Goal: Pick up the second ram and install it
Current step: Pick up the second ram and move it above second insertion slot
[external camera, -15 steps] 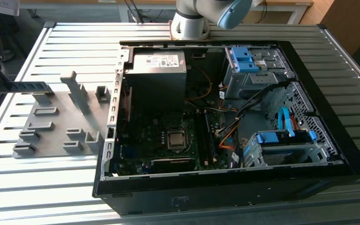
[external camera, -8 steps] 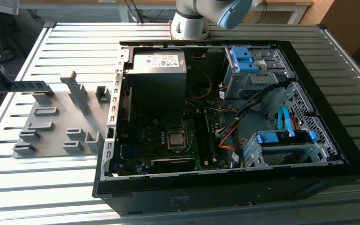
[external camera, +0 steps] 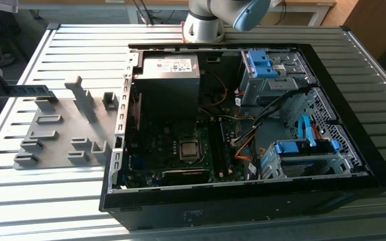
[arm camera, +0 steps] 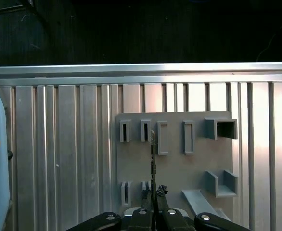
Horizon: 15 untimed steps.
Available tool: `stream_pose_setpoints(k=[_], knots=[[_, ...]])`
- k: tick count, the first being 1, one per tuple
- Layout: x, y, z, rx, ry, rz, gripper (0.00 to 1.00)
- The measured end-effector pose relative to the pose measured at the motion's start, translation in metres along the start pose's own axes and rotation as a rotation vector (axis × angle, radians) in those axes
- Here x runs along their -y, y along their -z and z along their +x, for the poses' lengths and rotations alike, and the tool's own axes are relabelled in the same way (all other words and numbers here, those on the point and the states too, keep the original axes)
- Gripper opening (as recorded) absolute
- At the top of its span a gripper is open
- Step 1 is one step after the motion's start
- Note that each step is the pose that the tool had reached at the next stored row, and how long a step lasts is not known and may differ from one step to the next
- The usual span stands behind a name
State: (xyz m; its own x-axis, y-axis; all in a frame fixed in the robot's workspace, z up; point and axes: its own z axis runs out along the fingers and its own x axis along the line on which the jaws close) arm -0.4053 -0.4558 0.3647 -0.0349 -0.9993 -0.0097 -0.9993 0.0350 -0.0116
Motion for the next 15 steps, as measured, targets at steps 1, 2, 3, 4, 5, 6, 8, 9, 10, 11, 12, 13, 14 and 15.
stream_pose_setpoints(k=[1,2,3,4,5,6,8,9,10,11,12,13,14,15], knots=[[0.0,0.0003,0.0,0.0001,0.0,0.0001,0.14],[0.0,0.0008,0.0,0.0001,0.0,0.0002,0.14],[0.0,0.0013,0.0,0.0001,0.0,0.0002,0.14],[0.0,0.0018,0.0,0.0001,0.0,0.0002,0.14],[0.0,0.0023,0.0,0.0002,0.0,0.0002,0.14],[0.0,0.0026,0.0,0.0002,0.0,0.0003,0.14],[0.0001,0.003,-0.0001,0.0003,0.0,0.0004,0.14],[0.0001,0.0033,-0.0001,0.0003,0.0,0.0003,0.14],[0.0001,0.0035,0.0,0.0002,0.0,0.0003,0.14],[0.0001,0.0036,0.0,0.0002,0.0,0.0003,0.14],[0.0001,0.0037,-0.0001,0.0003,0.0,0.0004,0.14],[0.0001,0.0039,-0.0001,0.0002,0.0,0.0003,0.14],[0.0001,0.0041,-0.0001,0.0002,0.0,0.0002,0.14],[0.0001,0.0042,-0.0001,0.0002,0.0,0.0003,0.14]])
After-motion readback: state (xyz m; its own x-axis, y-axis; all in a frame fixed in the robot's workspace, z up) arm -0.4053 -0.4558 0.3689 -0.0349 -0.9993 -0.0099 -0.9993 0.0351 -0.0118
